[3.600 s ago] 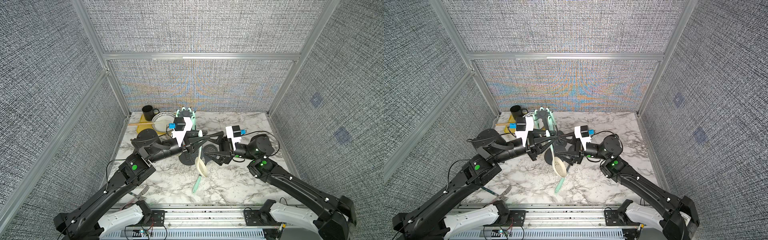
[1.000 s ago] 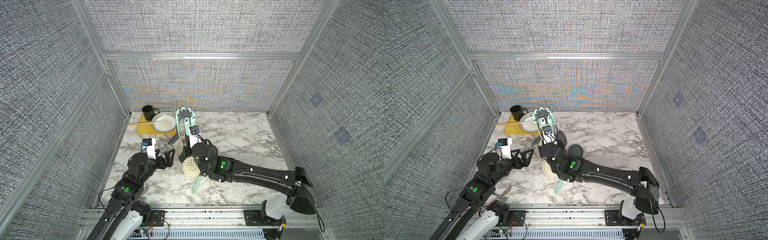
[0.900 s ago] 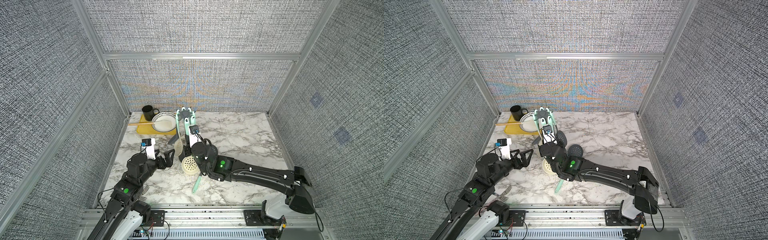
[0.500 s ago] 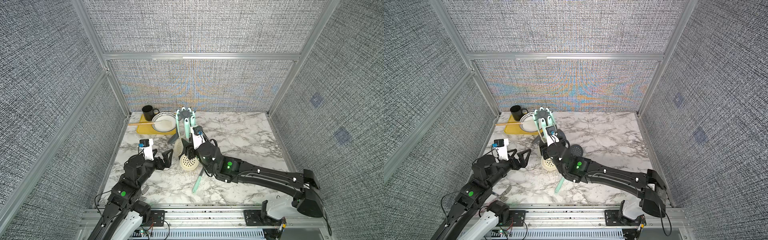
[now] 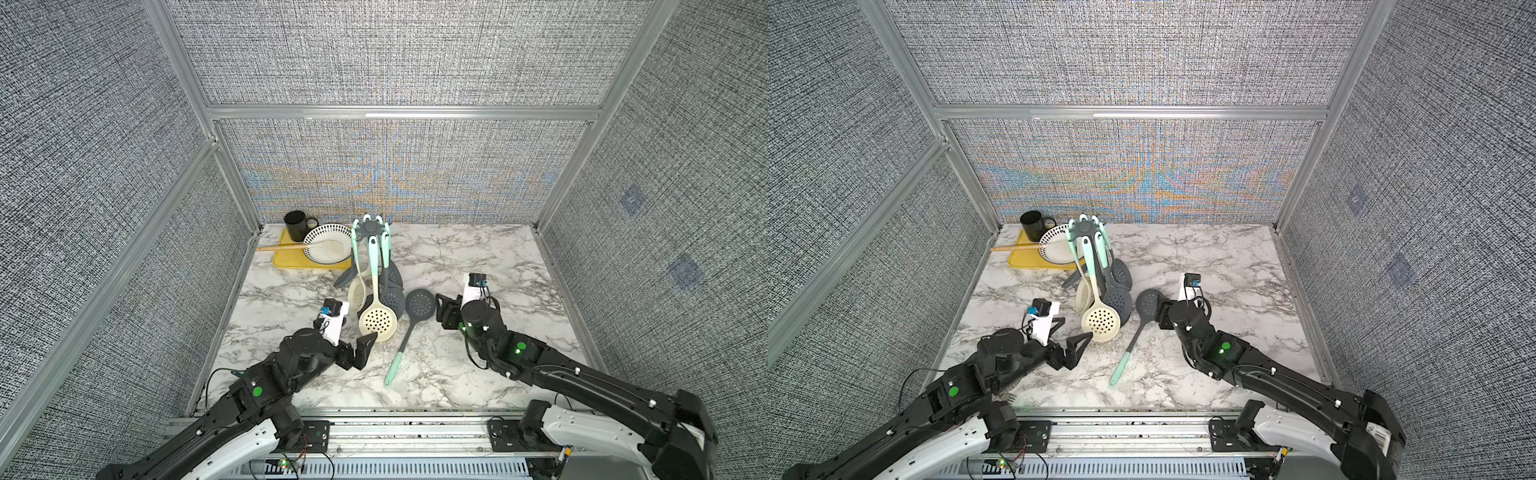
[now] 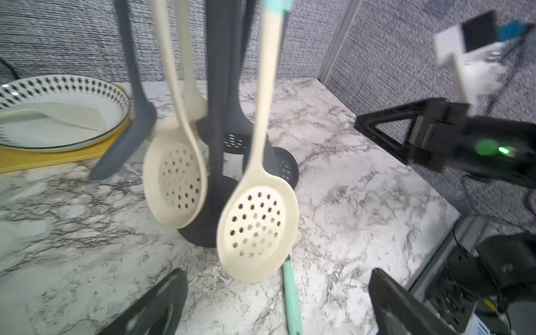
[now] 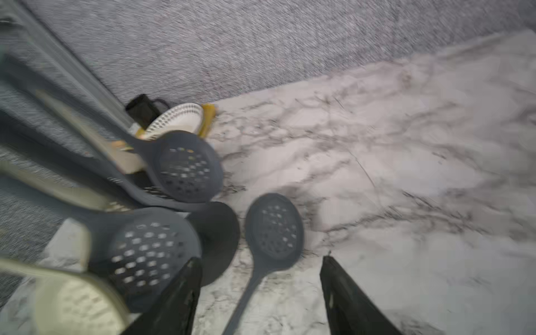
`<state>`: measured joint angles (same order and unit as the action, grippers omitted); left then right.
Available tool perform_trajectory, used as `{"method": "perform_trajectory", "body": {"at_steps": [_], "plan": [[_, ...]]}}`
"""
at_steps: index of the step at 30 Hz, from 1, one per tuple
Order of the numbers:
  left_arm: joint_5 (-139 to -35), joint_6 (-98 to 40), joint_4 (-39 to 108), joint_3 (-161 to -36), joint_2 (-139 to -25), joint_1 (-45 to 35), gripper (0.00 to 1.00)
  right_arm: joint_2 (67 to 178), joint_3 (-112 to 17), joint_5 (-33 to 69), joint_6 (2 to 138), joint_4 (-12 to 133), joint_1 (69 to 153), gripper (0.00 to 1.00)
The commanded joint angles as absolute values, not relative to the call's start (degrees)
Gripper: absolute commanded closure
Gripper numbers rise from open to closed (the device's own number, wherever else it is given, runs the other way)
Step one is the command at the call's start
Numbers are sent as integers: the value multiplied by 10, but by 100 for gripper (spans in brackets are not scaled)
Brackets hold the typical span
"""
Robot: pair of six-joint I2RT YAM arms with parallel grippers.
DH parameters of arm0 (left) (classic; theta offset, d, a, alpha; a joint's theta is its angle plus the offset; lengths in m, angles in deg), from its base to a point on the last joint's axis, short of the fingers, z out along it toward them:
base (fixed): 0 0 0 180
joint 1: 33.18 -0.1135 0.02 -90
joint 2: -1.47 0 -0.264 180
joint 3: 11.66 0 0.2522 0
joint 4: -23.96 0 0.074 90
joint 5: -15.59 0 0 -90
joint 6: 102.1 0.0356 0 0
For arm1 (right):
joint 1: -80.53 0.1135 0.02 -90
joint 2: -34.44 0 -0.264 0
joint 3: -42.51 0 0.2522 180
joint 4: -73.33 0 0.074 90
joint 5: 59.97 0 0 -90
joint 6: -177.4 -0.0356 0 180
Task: Hang the skimmer on the kitchen utensil rack
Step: Pick up the skimmer from the center of the board.
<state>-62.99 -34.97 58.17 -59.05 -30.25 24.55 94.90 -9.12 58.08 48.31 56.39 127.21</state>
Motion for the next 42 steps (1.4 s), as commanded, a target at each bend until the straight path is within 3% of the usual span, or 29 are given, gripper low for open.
{"method": "perform_trajectory", "body": {"at_steps": [1,7,15,23,31,42], "plan": [[-537,-340,542,-577,-303,313,2,990,-85,468,401,533,1236,31],[-528,-344,530,-572,-308,331,5,1129,-132,351,510,549,1161,30],[-549,-342,517,-572,-311,331,8,1290,-263,31,757,566,1030,26],[-552,-347,518,-586,-321,331,9,1407,-418,11,876,444,988,36],[-547,-355,520,-585,-323,331,12,1495,-517,-80,977,321,977,38],[-539,-366,519,-587,-329,331,13,1535,-536,-97,993,292,980,62]]}}
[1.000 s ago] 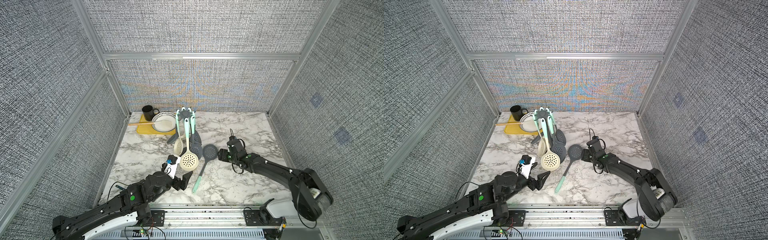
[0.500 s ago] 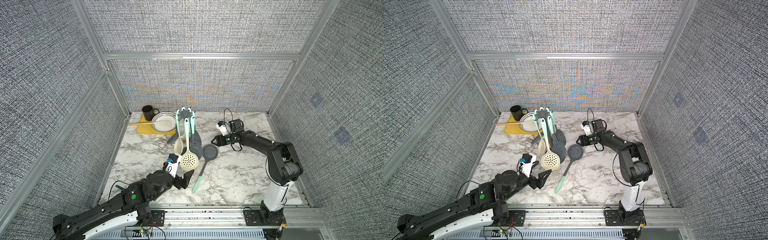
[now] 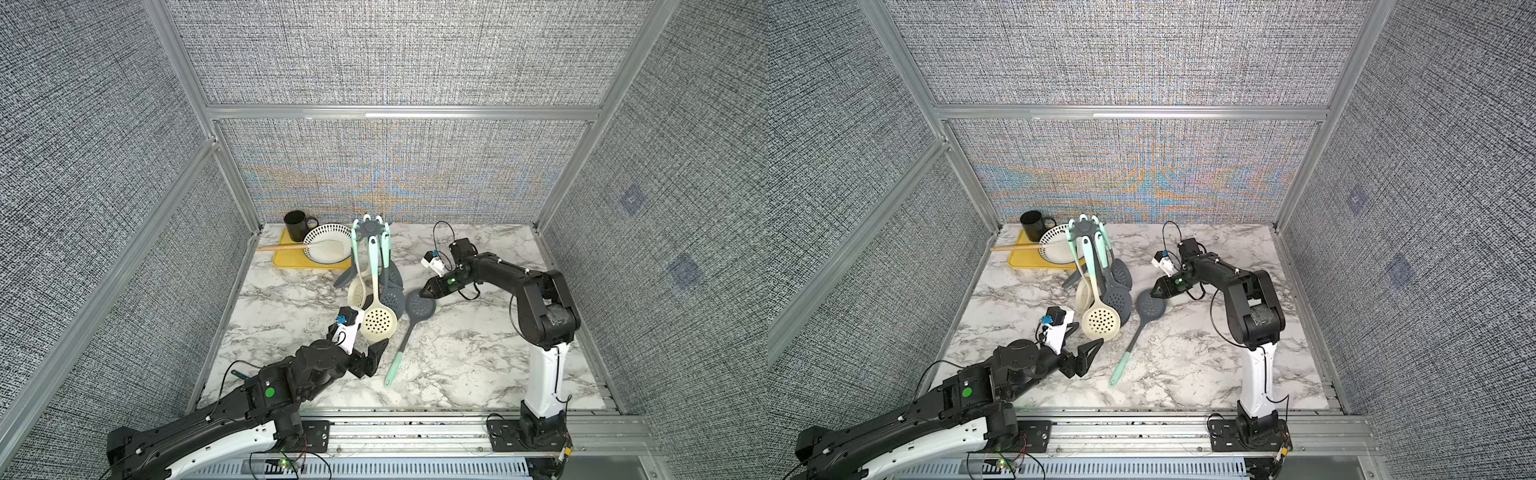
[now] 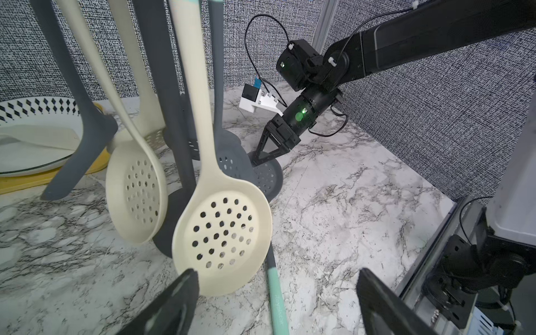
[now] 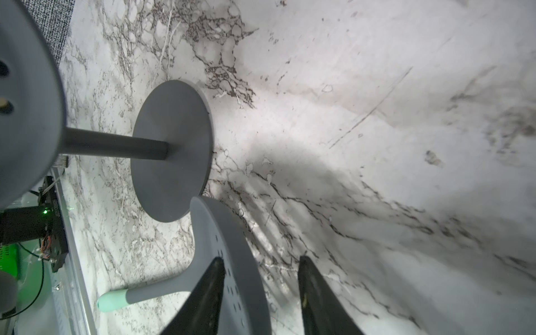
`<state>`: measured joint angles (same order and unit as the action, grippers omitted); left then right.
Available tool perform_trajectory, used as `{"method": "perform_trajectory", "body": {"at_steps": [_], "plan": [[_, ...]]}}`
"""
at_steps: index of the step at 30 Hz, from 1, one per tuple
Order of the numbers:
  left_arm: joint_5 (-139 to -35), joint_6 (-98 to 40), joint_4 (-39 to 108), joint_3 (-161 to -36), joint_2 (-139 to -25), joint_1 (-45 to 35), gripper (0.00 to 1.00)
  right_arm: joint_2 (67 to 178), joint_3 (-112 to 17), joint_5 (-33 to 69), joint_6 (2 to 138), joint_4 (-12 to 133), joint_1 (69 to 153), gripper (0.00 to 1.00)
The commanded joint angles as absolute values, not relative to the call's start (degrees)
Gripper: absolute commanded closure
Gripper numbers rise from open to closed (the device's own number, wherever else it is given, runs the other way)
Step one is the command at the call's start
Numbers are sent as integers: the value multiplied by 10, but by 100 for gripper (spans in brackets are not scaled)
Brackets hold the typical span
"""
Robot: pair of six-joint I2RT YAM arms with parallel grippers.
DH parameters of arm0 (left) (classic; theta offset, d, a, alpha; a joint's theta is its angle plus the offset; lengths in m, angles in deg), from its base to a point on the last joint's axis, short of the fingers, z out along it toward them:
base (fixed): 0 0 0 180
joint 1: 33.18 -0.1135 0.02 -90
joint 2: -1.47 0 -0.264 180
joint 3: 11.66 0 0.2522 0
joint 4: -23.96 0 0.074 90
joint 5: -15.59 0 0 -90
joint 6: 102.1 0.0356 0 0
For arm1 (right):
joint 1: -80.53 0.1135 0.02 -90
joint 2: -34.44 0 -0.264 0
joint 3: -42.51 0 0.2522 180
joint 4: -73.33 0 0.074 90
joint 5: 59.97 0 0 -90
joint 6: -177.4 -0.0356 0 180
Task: Hang the skimmer on the kitchen utensil rack
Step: Pick up the skimmer from the center of the board.
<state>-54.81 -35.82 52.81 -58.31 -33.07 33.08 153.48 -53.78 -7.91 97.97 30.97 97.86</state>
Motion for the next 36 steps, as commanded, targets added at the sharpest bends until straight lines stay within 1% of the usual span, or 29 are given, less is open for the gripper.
{"method": "perform_trajectory", "body": {"at_steps": [1,3,4,5,7,10,15,19,21,23,25,27,30,33,36], "plan": [[-538,-367,520,-587,-327,331,13,1535,-533,-98,995,293,979,67],[-534,-369,521,-587,-322,331,13,1526,-524,-104,997,297,978,77],[-532,-368,521,-589,-318,331,13,1515,-515,-104,995,301,976,83],[-531,-367,522,-589,-314,331,13,1504,-504,-101,994,303,974,90],[-526,-363,526,-592,-307,331,13,1470,-477,-89,992,305,968,99],[-517,-352,528,-597,-294,331,13,1398,-425,-24,981,299,954,100],[-510,-331,539,-619,-296,331,13,1279,-376,175,952,246,933,100],[-513,-325,546,-640,-308,331,13,1190,-380,329,912,220,915,100],[-507,-324,547,-654,-314,331,13,1138,-388,417,869,230,902,100],[-498,-320,539,-676,-318,330,11,1076,-391,477,815,255,889,100],[-497,-302,504,-699,-333,331,11,990,-373,497,764,312,885,100],[-505,-288,464,-733,-364,331,10,911,-337,495,717,389,885,100],[-513,-287,438,-824,-450,331,9,814,-294,498,641,481,884,100],[-502,-313,418,-929,-541,331,9,753,-252,489,583,580,884,100],[-436,-382,369,-1013,-625,331,9,720,-223,499,557,681,884,100]]}}
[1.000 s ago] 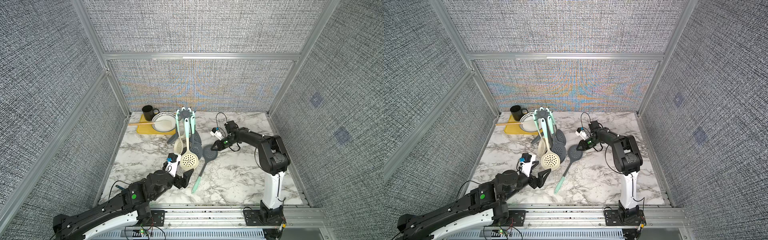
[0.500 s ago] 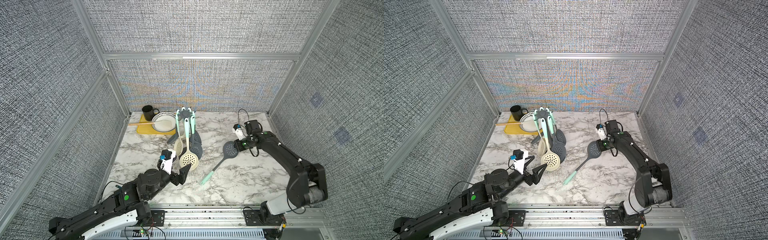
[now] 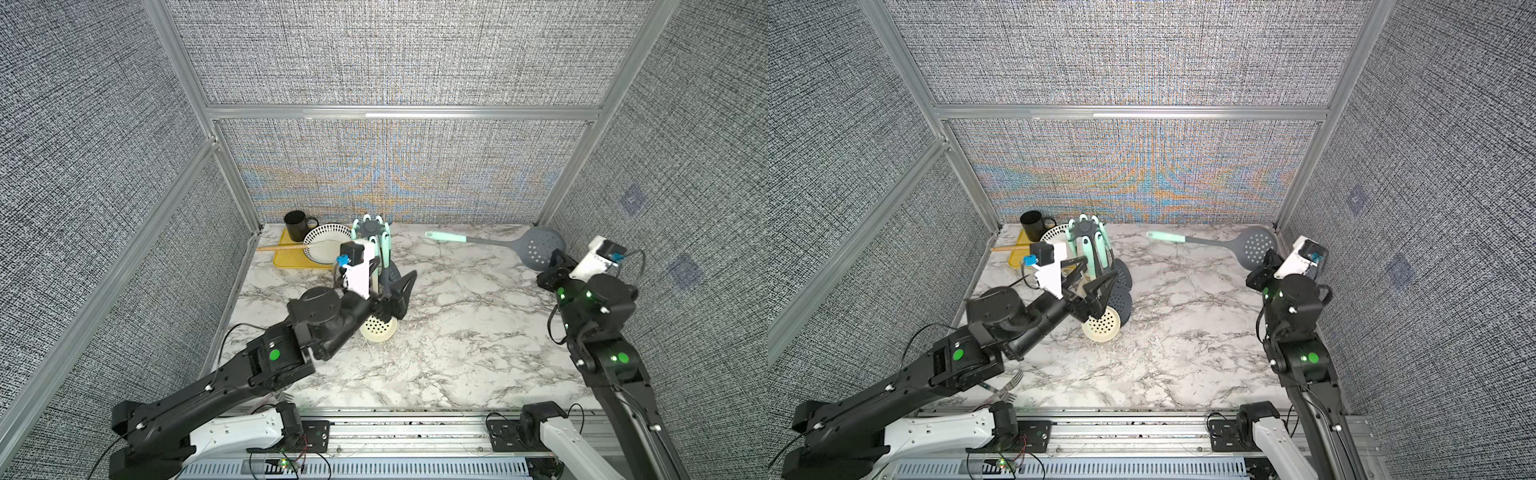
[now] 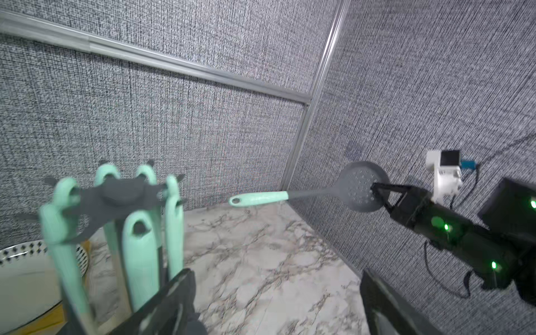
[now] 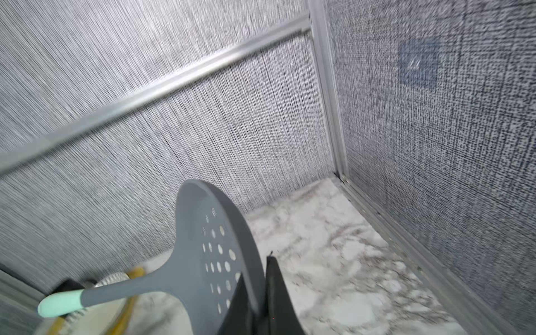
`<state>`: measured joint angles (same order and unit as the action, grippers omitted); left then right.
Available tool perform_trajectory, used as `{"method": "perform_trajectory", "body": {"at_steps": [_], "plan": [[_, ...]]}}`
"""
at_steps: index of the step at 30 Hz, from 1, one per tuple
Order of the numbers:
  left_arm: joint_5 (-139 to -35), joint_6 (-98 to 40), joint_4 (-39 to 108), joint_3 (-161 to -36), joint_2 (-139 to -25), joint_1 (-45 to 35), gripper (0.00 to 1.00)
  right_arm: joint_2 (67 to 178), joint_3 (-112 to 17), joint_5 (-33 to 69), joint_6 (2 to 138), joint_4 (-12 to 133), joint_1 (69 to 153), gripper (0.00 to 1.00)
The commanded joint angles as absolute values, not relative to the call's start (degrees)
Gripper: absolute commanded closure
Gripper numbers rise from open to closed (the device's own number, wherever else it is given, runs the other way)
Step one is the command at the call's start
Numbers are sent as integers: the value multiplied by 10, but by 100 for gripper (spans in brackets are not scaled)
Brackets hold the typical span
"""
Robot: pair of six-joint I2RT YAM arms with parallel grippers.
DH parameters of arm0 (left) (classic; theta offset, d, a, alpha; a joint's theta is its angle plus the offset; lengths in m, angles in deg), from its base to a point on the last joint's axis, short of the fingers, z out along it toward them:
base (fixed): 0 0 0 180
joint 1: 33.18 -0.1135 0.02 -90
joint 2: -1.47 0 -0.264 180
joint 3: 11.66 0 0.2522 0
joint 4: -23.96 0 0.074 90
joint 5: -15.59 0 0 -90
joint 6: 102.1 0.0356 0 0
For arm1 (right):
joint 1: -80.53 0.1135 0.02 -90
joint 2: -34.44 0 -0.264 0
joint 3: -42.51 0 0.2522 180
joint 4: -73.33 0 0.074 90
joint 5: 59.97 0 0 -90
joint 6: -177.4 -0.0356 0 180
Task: Hang the skimmer on the kitchen utensil rack
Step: Pick up the skimmer from the center of the board.
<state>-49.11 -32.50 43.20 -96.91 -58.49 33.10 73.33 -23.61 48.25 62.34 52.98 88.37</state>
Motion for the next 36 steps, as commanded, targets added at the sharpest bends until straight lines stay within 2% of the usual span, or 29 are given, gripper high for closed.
{"method": "perform_trajectory", "body": {"at_steps": [1,3,8,13,16,21,29,33,36], "plan": [[-412,-410,349,-1041,-653,330,8,721,-223,500,560,704,884,100],[-397,-461,343,-1102,-708,325,7,728,-223,505,577,747,884,100],[-397,-612,431,-1283,-834,304,9,743,-201,522,654,871,884,100],[-466,-745,395,-1339,-911,278,12,782,-188,531,663,976,883,100],[-484,-769,382,-1376,-951,270,13,802,-176,524,670,1069,883,100],[-524,-789,372,-1447,-1011,253,14,820,-187,482,689,1114,882,100],[-526,-817,338,-1476,-1050,245,26,800,-151,454,744,1139,882,100],[-530,-826,333,-1477,-1055,243,43,794,-133,460,772,1151,882,100],[-532,-835,334,-1471,-1054,243,47,791,-121,472,789,1163,882,100]]}}
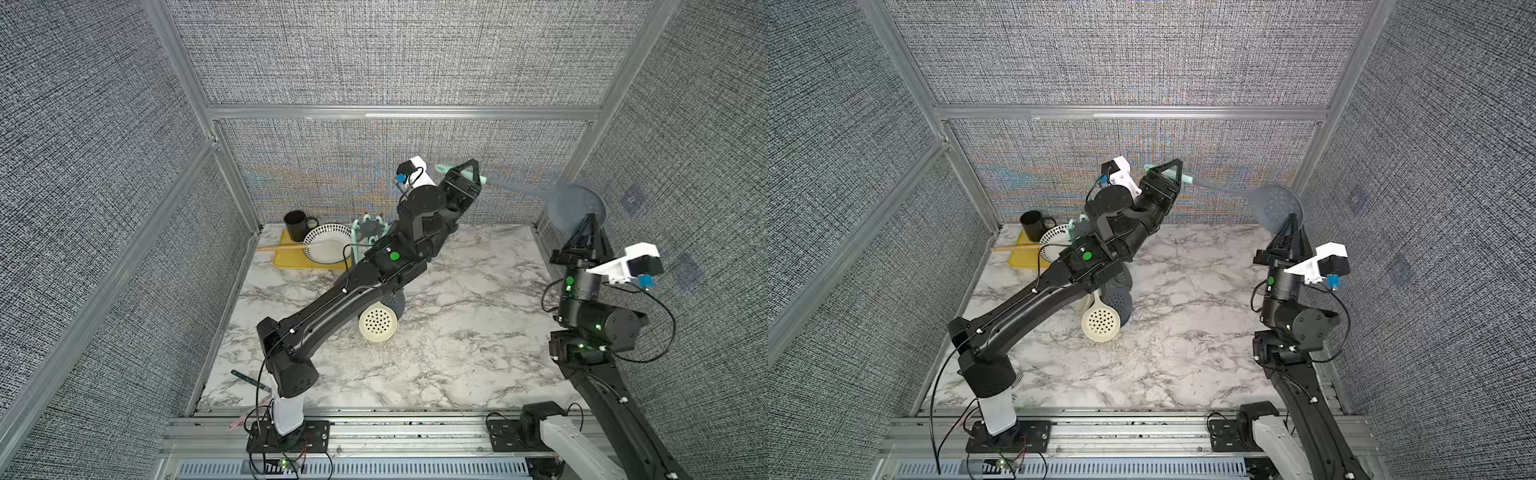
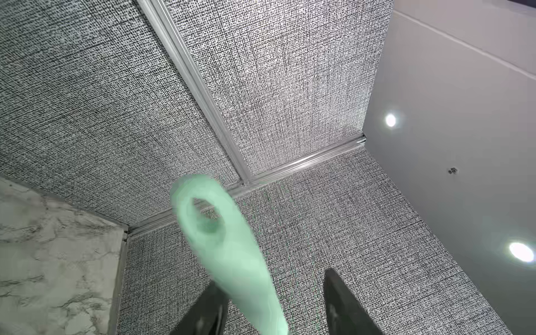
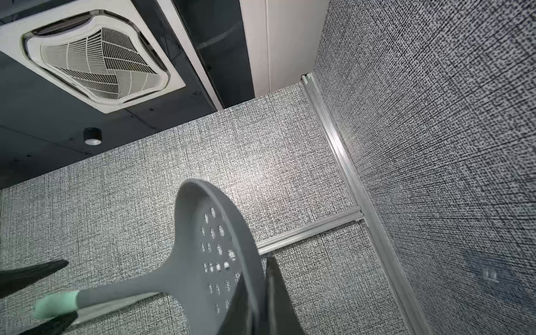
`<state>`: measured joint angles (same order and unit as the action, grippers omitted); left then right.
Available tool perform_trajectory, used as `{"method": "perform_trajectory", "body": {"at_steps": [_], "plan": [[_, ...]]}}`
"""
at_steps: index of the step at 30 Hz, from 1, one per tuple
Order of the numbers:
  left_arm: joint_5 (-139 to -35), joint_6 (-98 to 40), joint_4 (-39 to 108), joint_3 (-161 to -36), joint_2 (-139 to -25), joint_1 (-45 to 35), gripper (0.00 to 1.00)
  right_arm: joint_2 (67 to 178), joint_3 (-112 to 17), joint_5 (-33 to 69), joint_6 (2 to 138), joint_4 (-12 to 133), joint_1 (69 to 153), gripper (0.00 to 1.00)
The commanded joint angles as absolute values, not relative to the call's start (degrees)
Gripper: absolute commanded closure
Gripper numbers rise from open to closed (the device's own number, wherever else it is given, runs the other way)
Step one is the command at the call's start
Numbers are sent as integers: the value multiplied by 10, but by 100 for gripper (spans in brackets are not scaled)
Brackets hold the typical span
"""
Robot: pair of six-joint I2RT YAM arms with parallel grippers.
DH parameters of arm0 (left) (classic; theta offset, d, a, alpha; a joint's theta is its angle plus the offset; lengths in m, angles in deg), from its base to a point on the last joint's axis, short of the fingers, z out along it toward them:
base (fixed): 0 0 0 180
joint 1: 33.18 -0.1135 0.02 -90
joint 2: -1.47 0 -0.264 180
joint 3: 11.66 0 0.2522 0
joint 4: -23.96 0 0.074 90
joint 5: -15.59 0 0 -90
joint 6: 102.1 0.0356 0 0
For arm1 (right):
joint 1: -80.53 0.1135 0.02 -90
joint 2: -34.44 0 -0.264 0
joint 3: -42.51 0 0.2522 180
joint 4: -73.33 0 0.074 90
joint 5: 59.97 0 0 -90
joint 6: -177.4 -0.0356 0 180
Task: Hang the skimmer on the kitchen utensil rack
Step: Pick up the skimmer from the center of the board.
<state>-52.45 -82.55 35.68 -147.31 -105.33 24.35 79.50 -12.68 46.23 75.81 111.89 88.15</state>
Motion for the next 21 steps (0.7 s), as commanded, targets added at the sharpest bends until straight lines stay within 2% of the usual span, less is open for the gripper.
{"method": "perform_trajectory", "body": {"at_steps": [1,6,8,21], "plan": [[-531,-837,334,-1467,-1052,243,47,789,-116,473,795,1168,882,100],[-526,-839,333,-1455,-1043,240,49,778,-101,479,814,1183,882,100],[-526,-840,334,-1452,-1040,239,52,772,-93,473,816,1187,882,100],[-535,-843,329,-1441,-1036,233,85,751,-44,435,822,1211,882,100]]}}
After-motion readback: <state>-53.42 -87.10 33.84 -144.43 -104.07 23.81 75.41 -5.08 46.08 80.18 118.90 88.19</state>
